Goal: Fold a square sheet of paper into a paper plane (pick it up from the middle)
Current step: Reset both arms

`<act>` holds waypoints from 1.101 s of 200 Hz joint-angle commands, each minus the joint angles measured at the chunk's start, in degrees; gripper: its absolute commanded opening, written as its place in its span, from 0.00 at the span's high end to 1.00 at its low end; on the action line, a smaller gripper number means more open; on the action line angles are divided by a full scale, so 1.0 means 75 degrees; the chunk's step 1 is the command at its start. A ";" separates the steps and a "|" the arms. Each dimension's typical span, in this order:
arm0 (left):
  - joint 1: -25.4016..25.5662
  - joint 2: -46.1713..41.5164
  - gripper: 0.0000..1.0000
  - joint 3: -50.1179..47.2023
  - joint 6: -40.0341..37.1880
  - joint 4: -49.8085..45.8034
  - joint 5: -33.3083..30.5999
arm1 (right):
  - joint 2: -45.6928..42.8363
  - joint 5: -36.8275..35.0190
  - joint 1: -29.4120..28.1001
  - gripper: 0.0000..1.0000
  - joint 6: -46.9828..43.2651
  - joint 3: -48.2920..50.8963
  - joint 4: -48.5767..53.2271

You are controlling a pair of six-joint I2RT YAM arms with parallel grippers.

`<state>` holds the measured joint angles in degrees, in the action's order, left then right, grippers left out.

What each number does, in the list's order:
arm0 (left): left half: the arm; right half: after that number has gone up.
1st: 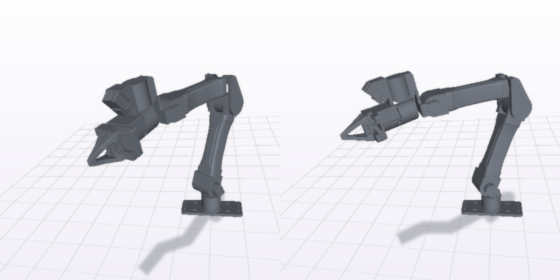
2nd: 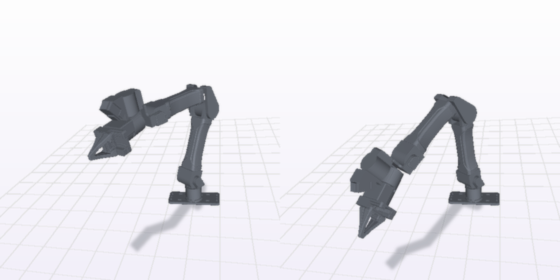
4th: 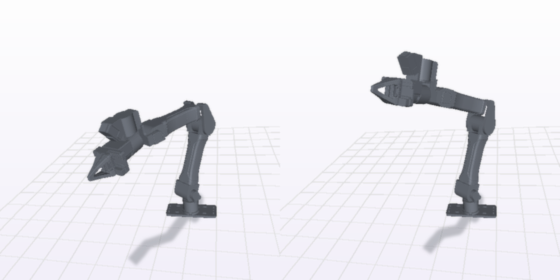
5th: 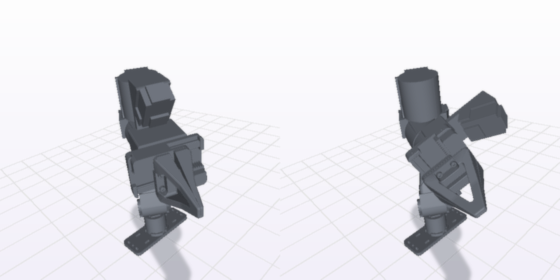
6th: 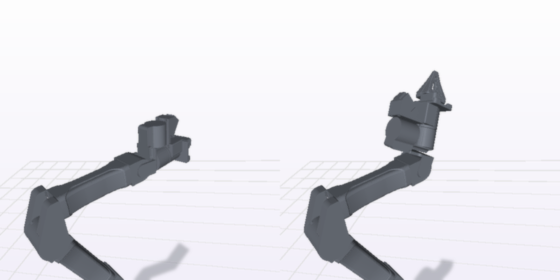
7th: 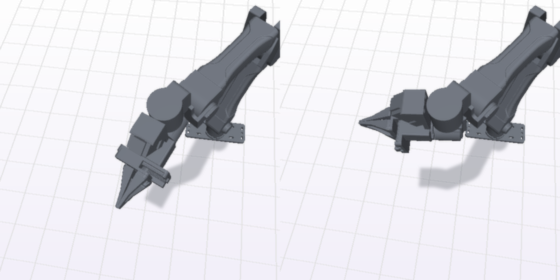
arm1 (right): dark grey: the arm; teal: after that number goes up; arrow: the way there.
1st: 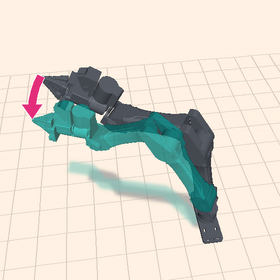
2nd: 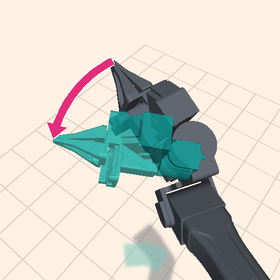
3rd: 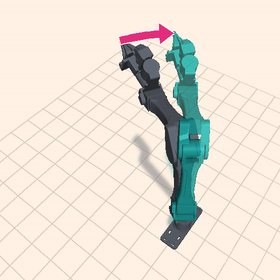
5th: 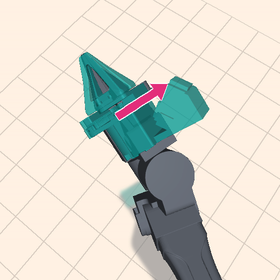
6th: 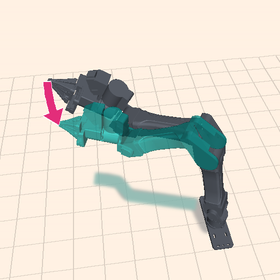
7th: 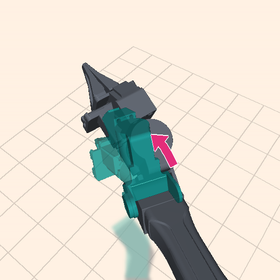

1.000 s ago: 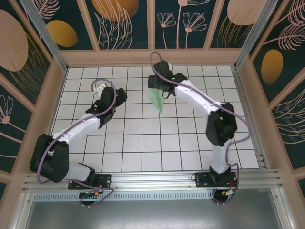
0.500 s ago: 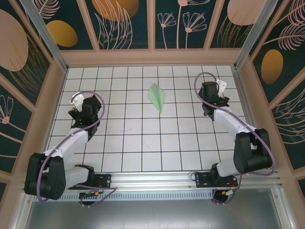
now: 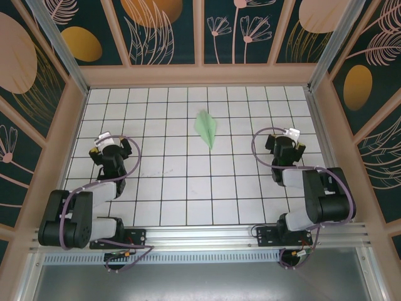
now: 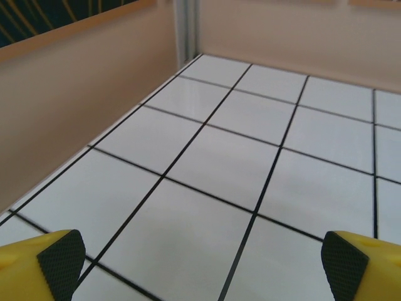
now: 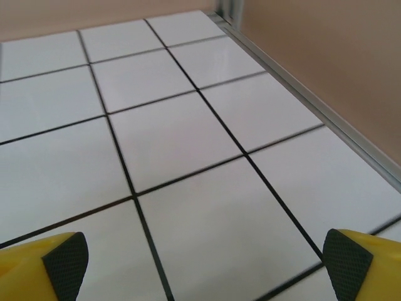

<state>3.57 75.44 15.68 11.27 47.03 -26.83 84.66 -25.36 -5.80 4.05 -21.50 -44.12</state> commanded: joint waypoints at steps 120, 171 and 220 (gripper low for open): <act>-0.0336 0.1596 0.02 -0.0415 -0.0728 0.3773 0.1773 | 0.0487 0.3231 0.0985 0.01 -0.0448 0.1105 -0.3678; -0.0325 0.1570 0.01 -0.0450 -0.0763 0.3808 0.1796 | 0.0480 0.3230 0.0994 0.01 -0.0441 0.1070 -0.3621; -0.0321 0.1629 0.01 -0.0334 -0.0809 0.3657 0.1913 | 0.0482 0.3231 0.0996 0.01 -0.0440 0.1067 -0.3621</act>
<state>1.43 87.02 12.38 6.13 73.28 -13.67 87.81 -2.48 1.19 1.37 -13.69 -68.18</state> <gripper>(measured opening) 0.985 0.988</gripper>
